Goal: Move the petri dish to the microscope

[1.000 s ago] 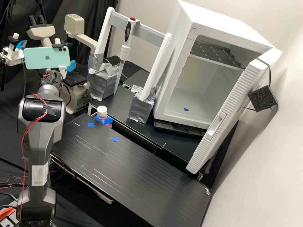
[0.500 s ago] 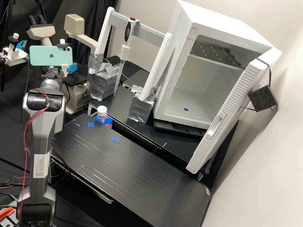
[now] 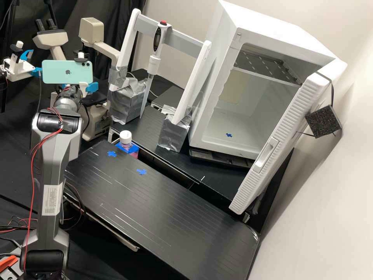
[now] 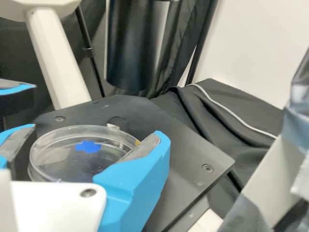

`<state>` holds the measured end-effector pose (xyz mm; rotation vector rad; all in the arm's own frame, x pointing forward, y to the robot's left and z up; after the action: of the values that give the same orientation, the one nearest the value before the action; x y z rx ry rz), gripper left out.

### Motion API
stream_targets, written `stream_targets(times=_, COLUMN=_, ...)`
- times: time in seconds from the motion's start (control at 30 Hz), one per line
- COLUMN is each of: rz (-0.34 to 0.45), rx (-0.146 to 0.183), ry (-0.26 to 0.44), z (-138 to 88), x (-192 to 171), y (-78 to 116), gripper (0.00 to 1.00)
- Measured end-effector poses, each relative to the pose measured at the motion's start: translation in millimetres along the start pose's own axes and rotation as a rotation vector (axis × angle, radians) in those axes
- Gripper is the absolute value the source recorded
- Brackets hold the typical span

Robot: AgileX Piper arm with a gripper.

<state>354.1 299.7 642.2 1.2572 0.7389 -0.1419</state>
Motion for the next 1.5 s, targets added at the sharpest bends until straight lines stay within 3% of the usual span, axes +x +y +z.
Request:
stream_targets(times=0.5, rz=0.015, rx=-0.011, ry=0.01, z=2, x=26, y=-2.9, gripper=0.0)
stream_targets(times=0.87, rz=0.02, rx=0.024, ry=-0.009, z=4, x=40, y=-4.3, gripper=0.0)
stream_targets(times=0.9, rz=0.015, rx=0.028, ry=-0.012, z=5, x=41, y=-4.9, gripper=1.0)
stream_targets(times=1.27, rz=0.011, rx=0.024, ry=-0.012, z=4, x=43, y=-5.4, gripper=1.0)
stream_targets(times=1.4, rz=0.006, rx=0.034, ry=0.013, z=2, x=43, y=-5.8, gripper=1.0)
stream_targets(times=1.5, rz=-0.015, rx=0.023, ry=0.034, z=1, x=41, y=-9.1, gripper=1.0)
